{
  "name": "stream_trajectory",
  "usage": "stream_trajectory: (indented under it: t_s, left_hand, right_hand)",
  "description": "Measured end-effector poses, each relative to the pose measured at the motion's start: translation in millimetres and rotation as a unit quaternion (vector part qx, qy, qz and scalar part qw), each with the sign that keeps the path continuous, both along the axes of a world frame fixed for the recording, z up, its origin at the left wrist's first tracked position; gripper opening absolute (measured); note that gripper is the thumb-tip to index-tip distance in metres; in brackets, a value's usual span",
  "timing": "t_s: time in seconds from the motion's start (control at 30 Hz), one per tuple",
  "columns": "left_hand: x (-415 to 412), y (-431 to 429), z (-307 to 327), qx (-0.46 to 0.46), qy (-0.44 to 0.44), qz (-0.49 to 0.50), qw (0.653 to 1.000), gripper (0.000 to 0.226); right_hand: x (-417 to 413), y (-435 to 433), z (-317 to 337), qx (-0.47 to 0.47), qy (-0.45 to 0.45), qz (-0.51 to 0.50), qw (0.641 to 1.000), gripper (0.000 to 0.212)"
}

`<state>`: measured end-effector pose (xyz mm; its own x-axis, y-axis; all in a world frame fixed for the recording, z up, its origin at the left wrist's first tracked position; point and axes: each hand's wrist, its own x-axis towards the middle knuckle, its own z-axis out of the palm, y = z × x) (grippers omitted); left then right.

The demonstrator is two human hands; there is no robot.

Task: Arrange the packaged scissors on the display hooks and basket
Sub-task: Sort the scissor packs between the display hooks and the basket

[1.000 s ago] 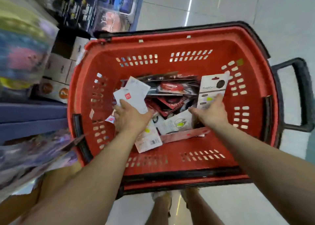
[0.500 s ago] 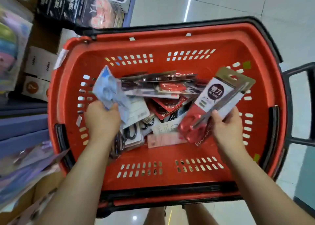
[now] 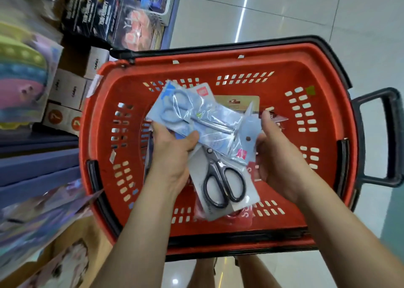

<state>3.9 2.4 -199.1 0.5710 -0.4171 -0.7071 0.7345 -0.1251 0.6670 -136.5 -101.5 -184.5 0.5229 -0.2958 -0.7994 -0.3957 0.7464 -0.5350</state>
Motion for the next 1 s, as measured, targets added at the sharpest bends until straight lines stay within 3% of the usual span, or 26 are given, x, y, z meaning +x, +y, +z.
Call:
stream_trajectory:
  t_s: [0.03, 0.13, 0.17, 0.37, 0.43, 0.53, 0.6, 0.7, 0.83, 0.87, 0.93, 1.0]
  left_hand:
    - [-2, -4, 1, 0.006, -0.021, 0.008, 1.000, 0.072]
    - [-9, -12, 8, -0.002, -0.058, 0.028, 0.998, 0.072]
    - [-9, -15, 12, -0.002, -0.064, 0.035, 0.997, 0.066]
    - [21, -23, 28, 0.066, -0.028, 0.164, 0.984, 0.015]
    - [37, -25, 39, 0.050, -0.013, 0.185, 0.981, 0.012]
    - [64, -19, 58, 0.008, -0.062, 0.198, 0.978, 0.018]
    - [76, -11, 72, 0.031, -0.132, 0.169, 0.976, 0.023]
    - [65, -2, 90, 0.119, -0.254, -0.021, 0.960, 0.033]
    - [26, 10, 106, 0.109, -0.381, -0.298, 0.868, 0.024]
    - [22, 14, 111, 0.104, -0.416, -0.330, 0.841, 0.021]
    - [25, 18, 124, 0.097, -0.498, -0.371, 0.778, 0.027]
    - [28, 21, 142, 0.099, -0.566, -0.401, 0.713, 0.030]
  right_hand:
    - [-3, 3, -3, -0.013, -0.009, 0.018, 1.000, 0.059]
    - [-1, 14, 0, -0.091, -0.001, 0.017, 0.996, 0.023]
    - [-1, 17, 0, -0.110, 0.010, 0.010, 0.994, 0.021]
    - [-1, 12, 21, -0.135, 0.026, 0.038, 0.990, 0.020]
    - [-1, 9, 29, -0.138, 0.029, 0.038, 0.989, 0.018]
    - [-3, 2, 41, -0.157, 0.046, 0.010, 0.987, 0.020]
    - [-3, -4, 50, -0.165, 0.044, -0.010, 0.985, 0.024]
    - [3, -9, 68, -0.180, 0.021, -0.009, 0.983, 0.025]
    - [15, -9, 94, -0.200, 0.000, -0.004, 0.980, 0.012]
    - [17, -8, 102, -0.199, -0.004, -0.009, 0.980, 0.010]
    - [20, -6, 118, -0.206, -0.013, 0.012, 0.978, 0.034]
    - [22, -3, 138, -0.195, -0.025, 0.044, 0.979, 0.031]
